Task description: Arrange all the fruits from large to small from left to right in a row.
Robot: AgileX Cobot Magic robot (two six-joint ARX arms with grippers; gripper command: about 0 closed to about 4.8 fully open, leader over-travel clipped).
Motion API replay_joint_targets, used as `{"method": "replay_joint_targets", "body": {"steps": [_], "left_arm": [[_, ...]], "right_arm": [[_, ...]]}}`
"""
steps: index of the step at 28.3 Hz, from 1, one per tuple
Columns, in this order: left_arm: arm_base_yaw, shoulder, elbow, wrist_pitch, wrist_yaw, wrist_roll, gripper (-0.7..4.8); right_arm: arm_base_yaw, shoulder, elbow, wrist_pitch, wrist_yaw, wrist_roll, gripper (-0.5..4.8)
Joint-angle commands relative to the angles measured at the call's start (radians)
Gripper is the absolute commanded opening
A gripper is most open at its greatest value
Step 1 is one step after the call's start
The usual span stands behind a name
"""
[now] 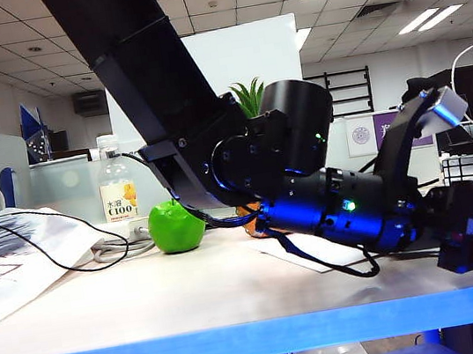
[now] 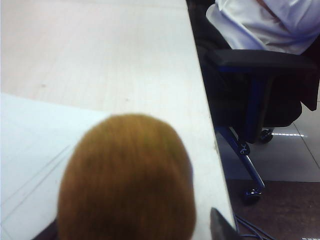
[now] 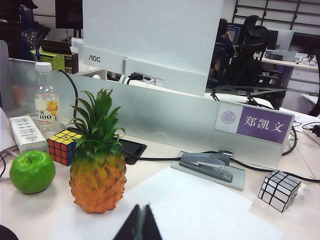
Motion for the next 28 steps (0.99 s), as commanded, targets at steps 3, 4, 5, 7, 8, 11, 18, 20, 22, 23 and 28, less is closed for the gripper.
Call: {"method": "replay_joint_targets", "body": {"steps": [3,4,5,7,8,11,18,20,22,23,28], "left_arm": [[-0.001,-0.005,0.002,0.036,0.022,-0.058,4.79],[-0.001,-0.005,0.003,0.043,0.024,-0.064,4.79],[-0.001,-0.007,0.005,0.059,0.024,-0.074,4.79],[0.0,-0.007,0.008,0.096,0.033,-0.101,4.79],[0.0,-0.007,0.008,0.115,0.043,-0.115,4.79],[0.001,-0.018,0.008,0.173,0.034,-0.153,4.79],[0.053,-0.12,0.008,0.141,-0.287,-0.119,4.79],[0.097,-0.166,0.008,0.034,-0.345,-0.09,4.79],[0.148,-0.195,0.007,-0.077,-0.402,-0.031,4.79],[0.18,-0.207,0.007,-0.14,-0.42,0.015,4.79],[0.306,-0.264,0.005,-0.416,-0.421,0.109,4.79]], "right_arm": [[0.001,-0.002,0.004,0.014,0.001,-0.003,-0.01],[0.001,-0.002,0.004,0.014,0.001,-0.003,-0.01],[0.001,-0.002,0.004,0.014,0.0,-0.002,-0.01],[0.001,-0.002,0.004,0.014,0.0,-0.002,-0.01],[0.001,-0.002,0.004,0.014,0.0,-0.002,-0.01],[0.001,-0.002,0.004,0.014,0.0,-0.002,-0.01],[0.001,-0.002,0.004,0.013,0.0,0.005,-0.01],[0.001,-0.002,0.004,0.013,0.0,0.005,-0.01],[0.001,-0.002,0.004,0.013,0.0,0.005,-0.01],[0.001,-0.002,0.004,0.013,0.0,0.005,-0.01],[0.001,-0.002,0.004,0.013,0.001,0.005,-0.01]]}}
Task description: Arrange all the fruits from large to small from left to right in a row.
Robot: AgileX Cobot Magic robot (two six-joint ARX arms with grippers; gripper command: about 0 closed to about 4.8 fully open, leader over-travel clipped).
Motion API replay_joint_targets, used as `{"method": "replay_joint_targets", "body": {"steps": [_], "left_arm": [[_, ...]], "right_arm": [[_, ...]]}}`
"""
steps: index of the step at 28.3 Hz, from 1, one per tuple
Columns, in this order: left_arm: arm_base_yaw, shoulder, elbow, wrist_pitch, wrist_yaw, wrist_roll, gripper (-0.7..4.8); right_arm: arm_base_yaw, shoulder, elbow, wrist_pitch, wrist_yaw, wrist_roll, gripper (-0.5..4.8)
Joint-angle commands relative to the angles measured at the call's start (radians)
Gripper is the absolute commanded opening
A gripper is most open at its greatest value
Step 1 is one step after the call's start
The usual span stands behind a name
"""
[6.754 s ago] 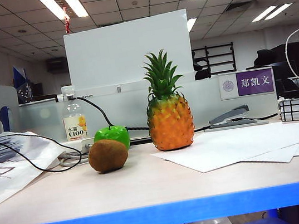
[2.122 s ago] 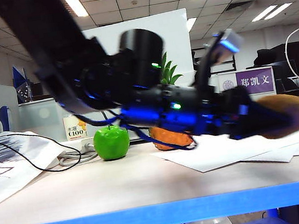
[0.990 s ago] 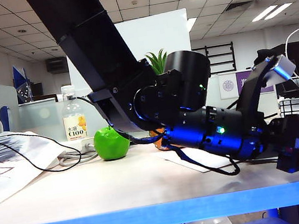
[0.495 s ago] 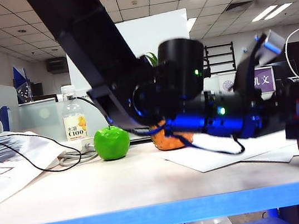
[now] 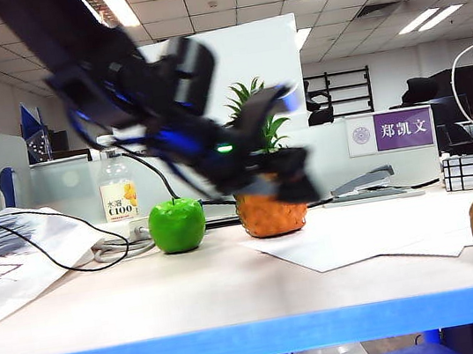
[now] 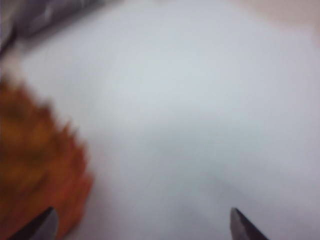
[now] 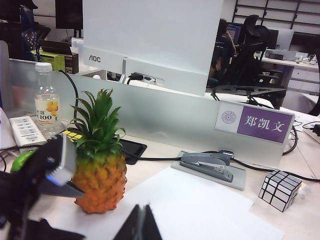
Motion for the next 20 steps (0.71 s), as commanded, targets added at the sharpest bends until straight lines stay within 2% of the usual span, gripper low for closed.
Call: {"method": "replay_joint_targets", "body": {"steps": [1,3,11,17,20], "left_arm": [[0.06,-0.033,-0.001,-0.092,0.01,0.026,4.79],[0.085,-0.04,-0.005,-0.118,0.044,0.025,4.79],[0.09,-0.107,-0.008,-0.166,0.035,0.043,4.79],[0.092,-0.183,-0.008,-0.272,-0.171,0.221,4.79],[0.124,-0.187,-0.008,-0.276,-0.23,0.26,4.79]], "right_arm": [[0.001,-0.002,0.004,0.013,0.002,0.002,-0.01],[0.001,-0.002,0.004,0.013,0.001,0.002,-0.01],[0.001,-0.001,0.003,0.013,0.001,0.002,-0.01],[0.001,-0.001,0.003,0.014,0.0,0.002,-0.01],[0.001,-0.002,0.003,0.015,0.0,0.002,-0.01]]}}
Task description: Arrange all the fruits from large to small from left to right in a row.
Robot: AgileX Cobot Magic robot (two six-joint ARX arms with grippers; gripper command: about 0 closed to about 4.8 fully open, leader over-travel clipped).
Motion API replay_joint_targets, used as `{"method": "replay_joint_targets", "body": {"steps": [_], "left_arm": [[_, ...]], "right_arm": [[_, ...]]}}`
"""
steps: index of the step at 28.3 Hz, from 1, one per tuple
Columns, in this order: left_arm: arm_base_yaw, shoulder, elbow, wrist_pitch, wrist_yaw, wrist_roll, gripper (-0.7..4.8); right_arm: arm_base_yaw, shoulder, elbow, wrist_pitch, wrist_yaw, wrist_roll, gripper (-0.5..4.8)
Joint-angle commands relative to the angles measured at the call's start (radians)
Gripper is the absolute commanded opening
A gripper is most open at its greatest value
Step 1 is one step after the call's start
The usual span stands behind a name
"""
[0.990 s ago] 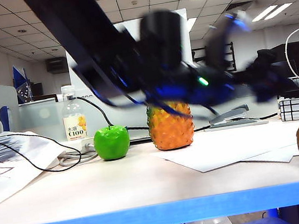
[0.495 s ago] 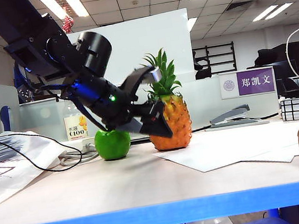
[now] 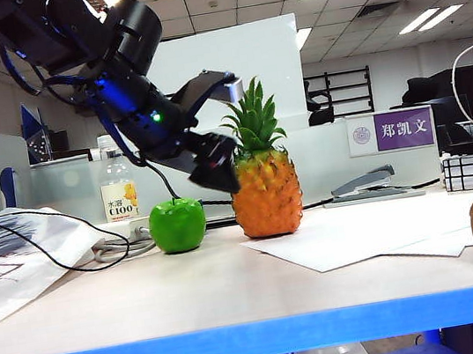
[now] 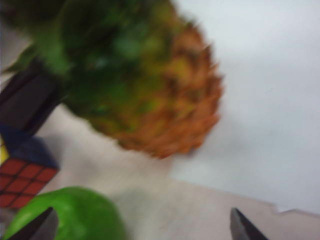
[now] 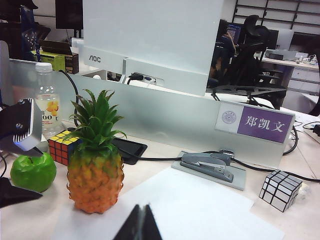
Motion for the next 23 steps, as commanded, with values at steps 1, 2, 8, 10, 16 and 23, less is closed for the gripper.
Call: {"method": "replay_joint_targets", "body": {"steps": [1,2,8,10,16,23], "left_arm": [[0.047,-0.007,0.003,0.003,-0.04,0.028,4.79],[0.072,-0.007,0.003,0.006,-0.04,0.018,4.79],[0.22,-0.007,0.003,0.042,0.175,-0.107,4.79],[0.237,-0.006,0.003,0.061,0.251,-0.114,4.79],[0.251,-0.006,0.003,0.061,0.334,-0.114,4.79],[0.251,0.011,0.003,0.051,0.348,-0.089,4.79]], "right_arm": [[0.001,-0.002,0.004,0.014,0.0,0.002,-0.01],[0.001,-0.002,0.004,0.014,0.0,0.002,-0.01],[0.001,-0.002,0.004,0.021,0.0,0.002,-0.01],[0.001,-0.002,0.004,0.025,0.0,0.002,-0.01],[0.001,-0.002,0.004,0.029,0.0,0.002,-0.01],[0.001,-0.002,0.004,0.028,0.0,0.002,-0.01]]}}
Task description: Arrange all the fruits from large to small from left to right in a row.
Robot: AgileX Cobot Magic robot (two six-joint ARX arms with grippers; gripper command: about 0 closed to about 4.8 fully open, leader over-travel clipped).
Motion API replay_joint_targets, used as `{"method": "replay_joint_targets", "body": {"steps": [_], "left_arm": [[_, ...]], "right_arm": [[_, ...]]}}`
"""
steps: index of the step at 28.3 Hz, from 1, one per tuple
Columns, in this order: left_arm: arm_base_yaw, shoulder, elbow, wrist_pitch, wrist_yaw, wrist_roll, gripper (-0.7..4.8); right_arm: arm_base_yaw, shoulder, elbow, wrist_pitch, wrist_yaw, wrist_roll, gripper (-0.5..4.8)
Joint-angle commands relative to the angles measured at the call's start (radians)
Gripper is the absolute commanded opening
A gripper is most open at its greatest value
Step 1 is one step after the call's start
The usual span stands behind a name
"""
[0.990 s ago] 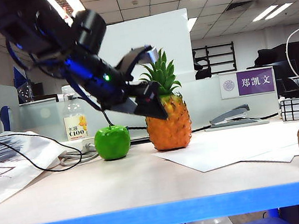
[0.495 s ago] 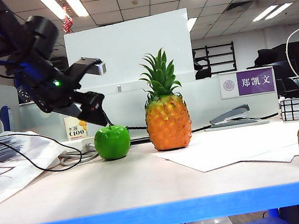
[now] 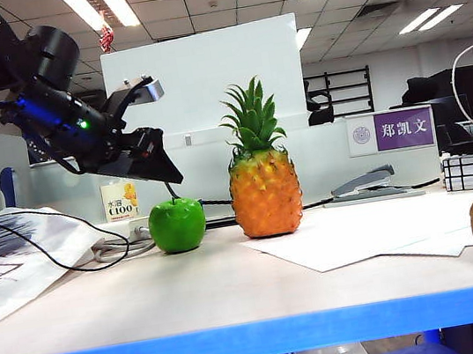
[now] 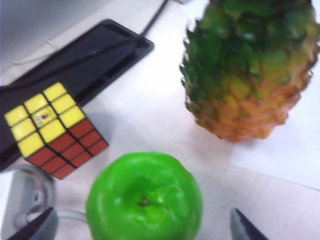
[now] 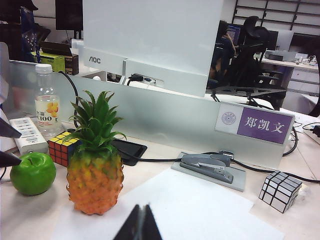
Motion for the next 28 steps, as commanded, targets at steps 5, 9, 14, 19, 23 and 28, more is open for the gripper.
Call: {"method": "replay_joint_targets", "body": {"steps": [5,9,14,19,23,28], "left_arm": [[0.002,0.046,0.003,0.035,0.007,0.012,4.79],[0.002,0.079,0.003,0.073,-0.009,0.011,4.79],[0.002,0.108,0.003,0.133,-0.034,0.011,4.79],[0.002,0.127,0.004,0.17,-0.048,0.003,4.79],[0.002,0.143,0.004,0.189,-0.049,-0.008,4.79],[0.002,0.169,0.004,0.193,-0.049,-0.026,4.79]], "right_arm": [[0.001,-0.002,0.004,0.024,0.0,0.002,-0.01],[0.001,-0.002,0.004,0.024,0.0,0.002,-0.01],[0.001,-0.002,0.004,0.024,0.0,0.002,-0.01],[0.001,-0.002,0.004,0.024,0.0,0.002,-0.01],[0.001,-0.002,0.004,0.024,0.0,0.001,-0.01],[0.001,-0.002,0.004,0.025,0.0,0.001,-0.01]]}}
